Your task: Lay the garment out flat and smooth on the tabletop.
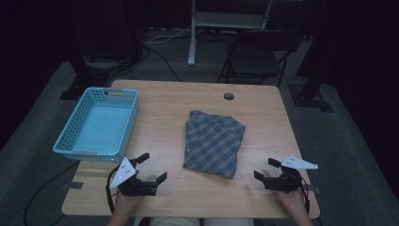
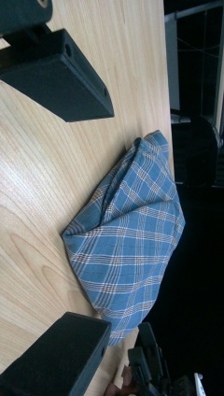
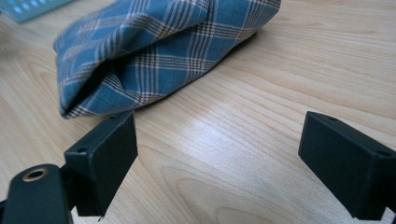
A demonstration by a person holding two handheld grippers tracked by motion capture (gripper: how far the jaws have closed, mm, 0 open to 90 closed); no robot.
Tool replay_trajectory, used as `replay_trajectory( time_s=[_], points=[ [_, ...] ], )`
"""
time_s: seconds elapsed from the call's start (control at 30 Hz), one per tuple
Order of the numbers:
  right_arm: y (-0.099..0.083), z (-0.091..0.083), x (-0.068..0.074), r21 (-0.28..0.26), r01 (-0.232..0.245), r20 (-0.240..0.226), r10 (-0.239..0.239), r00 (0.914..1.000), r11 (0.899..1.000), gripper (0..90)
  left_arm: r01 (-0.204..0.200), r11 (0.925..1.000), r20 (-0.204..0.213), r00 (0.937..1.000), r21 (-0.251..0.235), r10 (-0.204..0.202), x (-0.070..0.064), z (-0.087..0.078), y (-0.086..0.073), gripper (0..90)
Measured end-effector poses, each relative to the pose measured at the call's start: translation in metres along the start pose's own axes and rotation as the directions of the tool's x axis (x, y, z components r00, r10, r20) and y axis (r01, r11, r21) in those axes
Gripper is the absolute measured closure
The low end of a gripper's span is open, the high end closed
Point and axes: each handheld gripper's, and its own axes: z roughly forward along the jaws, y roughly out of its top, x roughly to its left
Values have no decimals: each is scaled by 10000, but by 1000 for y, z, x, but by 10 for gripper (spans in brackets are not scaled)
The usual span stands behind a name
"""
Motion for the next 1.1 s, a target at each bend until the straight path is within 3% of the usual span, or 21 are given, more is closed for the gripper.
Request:
replay_trajectory(
  time_s=[0.13, 0.2, 0.27, 0.47, 0.67, 0.83, 1.1],
  points=[
    [1, 2, 3, 141, 269, 88, -270, 9996, 9995, 110, 36, 10000, 24, 10000, 16, -36, 0, 0, 0, 20],
    [1, 2, 2, 167, 246, 52, -247, 9997, 9996, 110, 31, 10000, 21, 10000, 19, -31, 0, 0, 0, 21],
    [1, 3, 1, 238, 99, 12, -100, 9999, 9997, 110, -18, 10000, -232, 9997, 29, 18, 0, 0, 0, 20],
    [2, 4, 2, 554, 146, 308, -163, 9994, 9984, 111, -30, 10000, -76, 10000, -32, 30, -1, 0, 0, 20],
    [3, 6, 5, 1074, 164, 181, -185, 9997, 9941, 128, -119, 9999, -128, 9998, -35, 119, -2, 1, 0, 20],
    [7, 8, 11, 930, 122, -372, -88, 9993, 9956, 128, -114, 9999, -50, 9999, -23, 114, -2, 2, 0, 20],
    [26, 6, 23, 446, 430, -726, -397, 9966, 9981, 134, -97, 9999, -142, 9999, -45, 96, -2, 2, 0, 20]
  ],
)
